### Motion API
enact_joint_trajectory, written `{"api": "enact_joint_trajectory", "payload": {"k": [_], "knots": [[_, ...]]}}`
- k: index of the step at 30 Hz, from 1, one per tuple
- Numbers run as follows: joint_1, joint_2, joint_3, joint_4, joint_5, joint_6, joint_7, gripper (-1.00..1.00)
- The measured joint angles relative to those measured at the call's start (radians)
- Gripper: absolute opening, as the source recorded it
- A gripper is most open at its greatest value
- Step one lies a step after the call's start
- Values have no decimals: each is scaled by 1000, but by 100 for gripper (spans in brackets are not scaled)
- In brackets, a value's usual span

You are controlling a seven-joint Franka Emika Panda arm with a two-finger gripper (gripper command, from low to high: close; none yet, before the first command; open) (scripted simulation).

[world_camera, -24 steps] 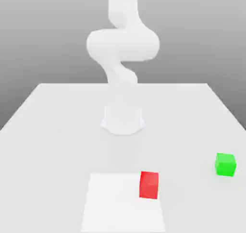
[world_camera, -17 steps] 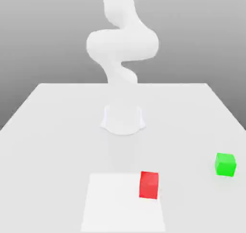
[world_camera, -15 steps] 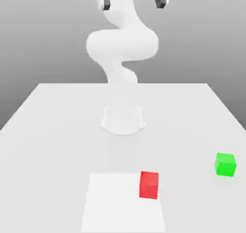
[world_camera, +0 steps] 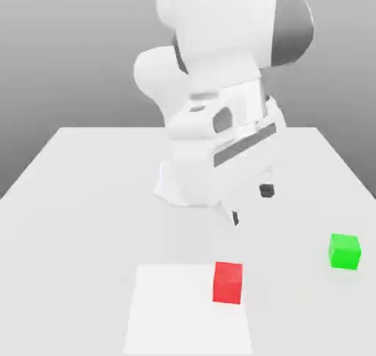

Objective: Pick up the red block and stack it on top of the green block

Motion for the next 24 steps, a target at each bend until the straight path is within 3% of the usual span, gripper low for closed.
{"api": "enact_joint_trajectory", "payload": {"k": [6,13,24], "knots": [[29,108,10,-77,-52,83,-154,0],[22,185,10,-149,-235,172,-213,0],[1,314,54,-120,-141,280,-295,0]]}}
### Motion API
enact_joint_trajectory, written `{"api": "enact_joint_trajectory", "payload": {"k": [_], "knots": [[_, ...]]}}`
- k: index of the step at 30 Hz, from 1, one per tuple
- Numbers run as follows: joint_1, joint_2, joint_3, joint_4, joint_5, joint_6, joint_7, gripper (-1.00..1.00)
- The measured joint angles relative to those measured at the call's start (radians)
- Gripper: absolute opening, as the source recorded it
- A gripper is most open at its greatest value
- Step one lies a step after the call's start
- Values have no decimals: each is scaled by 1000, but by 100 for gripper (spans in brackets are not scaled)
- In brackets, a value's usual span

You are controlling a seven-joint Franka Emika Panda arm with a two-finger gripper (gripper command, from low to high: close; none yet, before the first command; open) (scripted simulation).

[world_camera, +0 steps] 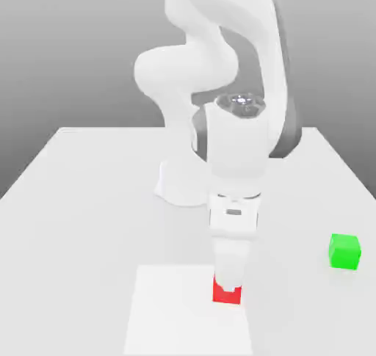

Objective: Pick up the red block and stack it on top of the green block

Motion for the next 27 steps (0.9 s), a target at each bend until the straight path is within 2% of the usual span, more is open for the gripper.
{"api": "enact_joint_trajectory", "payload": {"k": [6,7,14,20,27], "knots": [[-74,102,102,5,113,80,-79,0],[-88,116,120,5,128,92,-90,-100],[-89,117,122,5,130,90,-91,-100],[-33,24,37,2,15,18,-11,-100],[-21,-75,1,-12,-81,-63,59,-100]]}}
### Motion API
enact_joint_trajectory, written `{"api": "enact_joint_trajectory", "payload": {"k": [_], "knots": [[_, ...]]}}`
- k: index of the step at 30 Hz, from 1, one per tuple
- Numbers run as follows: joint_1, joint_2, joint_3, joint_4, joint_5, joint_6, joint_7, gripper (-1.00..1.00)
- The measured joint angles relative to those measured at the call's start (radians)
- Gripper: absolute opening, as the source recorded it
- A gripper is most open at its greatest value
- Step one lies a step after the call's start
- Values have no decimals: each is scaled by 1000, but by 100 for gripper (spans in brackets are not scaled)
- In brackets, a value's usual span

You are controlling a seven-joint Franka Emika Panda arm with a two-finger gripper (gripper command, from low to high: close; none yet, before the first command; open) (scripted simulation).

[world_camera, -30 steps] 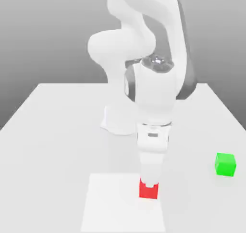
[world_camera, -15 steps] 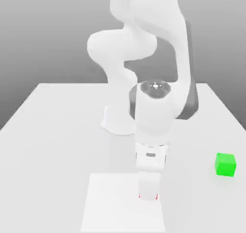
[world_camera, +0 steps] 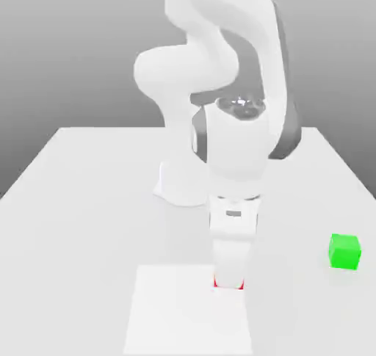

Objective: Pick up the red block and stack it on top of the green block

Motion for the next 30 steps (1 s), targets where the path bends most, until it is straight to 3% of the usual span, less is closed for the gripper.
{"api": "enact_joint_trajectory", "payload": {"k": [7,15,20,24,27,30], "knots": [[-16,-57,16,-18,-26,-55,13,-100],[-163,-71,258,10,-19,-103,-67,-100],[27,-72,412,49,-15,-143,-134,-100],[239,-75,409,79,-19,-174,-183,-100],[249,-79,408,97,-23,-194,-214,-100],[266,-6,413,106,-46,-130,-208,-100]]}}
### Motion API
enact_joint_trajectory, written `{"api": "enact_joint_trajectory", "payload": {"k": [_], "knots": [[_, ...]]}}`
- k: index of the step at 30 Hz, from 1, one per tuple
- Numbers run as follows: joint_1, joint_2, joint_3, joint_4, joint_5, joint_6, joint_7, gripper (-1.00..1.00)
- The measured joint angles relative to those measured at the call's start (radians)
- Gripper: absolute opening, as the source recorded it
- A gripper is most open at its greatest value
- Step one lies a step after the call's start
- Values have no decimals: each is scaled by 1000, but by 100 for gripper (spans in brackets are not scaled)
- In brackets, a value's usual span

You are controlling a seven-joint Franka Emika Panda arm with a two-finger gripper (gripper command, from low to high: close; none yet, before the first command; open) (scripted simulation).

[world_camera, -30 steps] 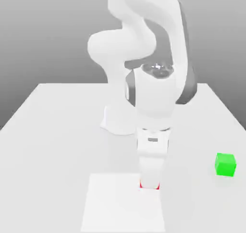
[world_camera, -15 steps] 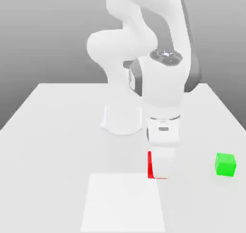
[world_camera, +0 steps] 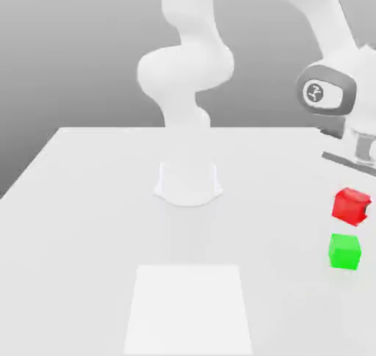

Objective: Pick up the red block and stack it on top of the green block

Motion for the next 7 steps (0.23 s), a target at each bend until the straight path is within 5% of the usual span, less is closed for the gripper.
{"api": "enact_joint_trajectory", "payload": {"k": [3,4,7], "knots": [[9,100,-19,5,-41,94,28,-100],[12,121,-24,6,-50,114,35,100],[12,121,-24,6,-50,114,35,100]]}}
